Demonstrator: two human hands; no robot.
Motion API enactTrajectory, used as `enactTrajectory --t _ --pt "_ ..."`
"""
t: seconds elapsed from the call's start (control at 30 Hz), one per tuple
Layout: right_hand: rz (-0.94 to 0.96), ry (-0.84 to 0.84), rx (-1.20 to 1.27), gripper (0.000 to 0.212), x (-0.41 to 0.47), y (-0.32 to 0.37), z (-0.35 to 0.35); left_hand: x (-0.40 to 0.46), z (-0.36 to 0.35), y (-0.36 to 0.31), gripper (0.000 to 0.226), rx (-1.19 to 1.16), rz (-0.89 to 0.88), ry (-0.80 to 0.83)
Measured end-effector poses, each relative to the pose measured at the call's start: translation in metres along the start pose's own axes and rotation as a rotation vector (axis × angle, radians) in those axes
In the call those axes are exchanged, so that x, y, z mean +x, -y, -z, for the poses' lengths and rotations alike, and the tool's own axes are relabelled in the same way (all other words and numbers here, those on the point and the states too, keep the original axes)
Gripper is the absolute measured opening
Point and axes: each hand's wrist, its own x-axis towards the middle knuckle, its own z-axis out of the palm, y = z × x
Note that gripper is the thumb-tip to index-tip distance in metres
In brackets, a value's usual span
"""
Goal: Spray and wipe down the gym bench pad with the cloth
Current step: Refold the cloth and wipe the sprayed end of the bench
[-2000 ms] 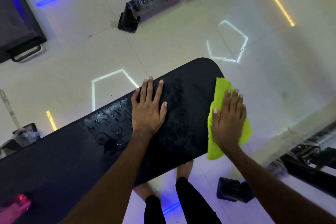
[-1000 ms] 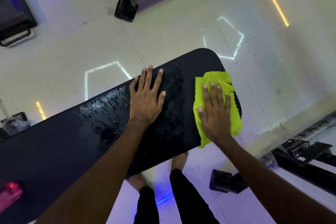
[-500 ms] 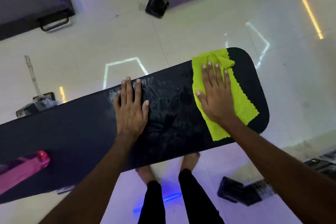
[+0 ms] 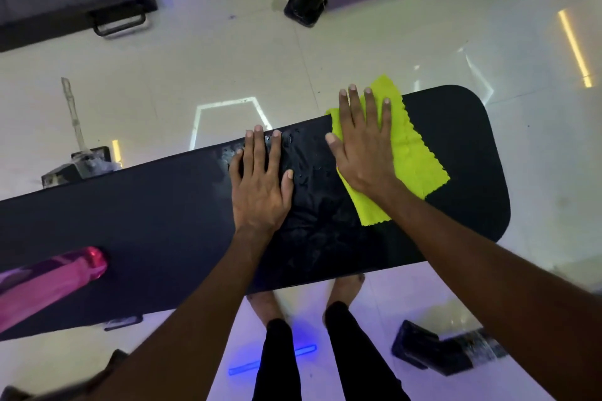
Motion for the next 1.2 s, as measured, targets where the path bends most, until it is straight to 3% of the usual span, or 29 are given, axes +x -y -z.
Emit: enactTrajectory --t 0.13,0.27,0.47,0.57,0.77,0.93,1.1,1.2 --pt "0.108 0.006 -0.031 0.073 -0.054 -0.028 -0.006 0.001 0.001 0.002 0.068 -0.024 0.002 0.0" --pt "0.04 0.054 -0.077 0.075 -0.085 -0.027 -0.009 0.0 0.0 0.002 0.069 -0.043 0.006 -0.008" --pt "0.2 0.062 -0.072 0.076 -0.01 -0.008 0.006 -0.001 -0.005 0.004 0.067 -0.058 0.001 -0.047" --pt "0.191 0.06 -0.043 0.075 0.033 -0.014 0.014 -0.001 -0.007 0.004 0.068 -0.058 0.0 -0.054" --pt "0.096 0.003 -0.054 0.074 -0.019 -0.014 0.002 -0.001 -0.004 0.004 0.067 -0.08 0.001 -0.05" --pt "-0.033 0.016 -0.065 0.081 -0.083 0.035 -0.02 0.0 -0.005 0.004 0.068 -0.098 0.006 -0.053" --pt "0.193 -0.027 -0.077 0.074 -0.028 0.01 -0.011 0.0 -0.009 0.005 0.068 -0.085 -0.003 -0.084" --pt "0.114 -0.055 -0.051 0.072 -0.012 -0.01 -0.006 0.0 -0.009 0.004 0.068 -0.086 -0.001 -0.092"
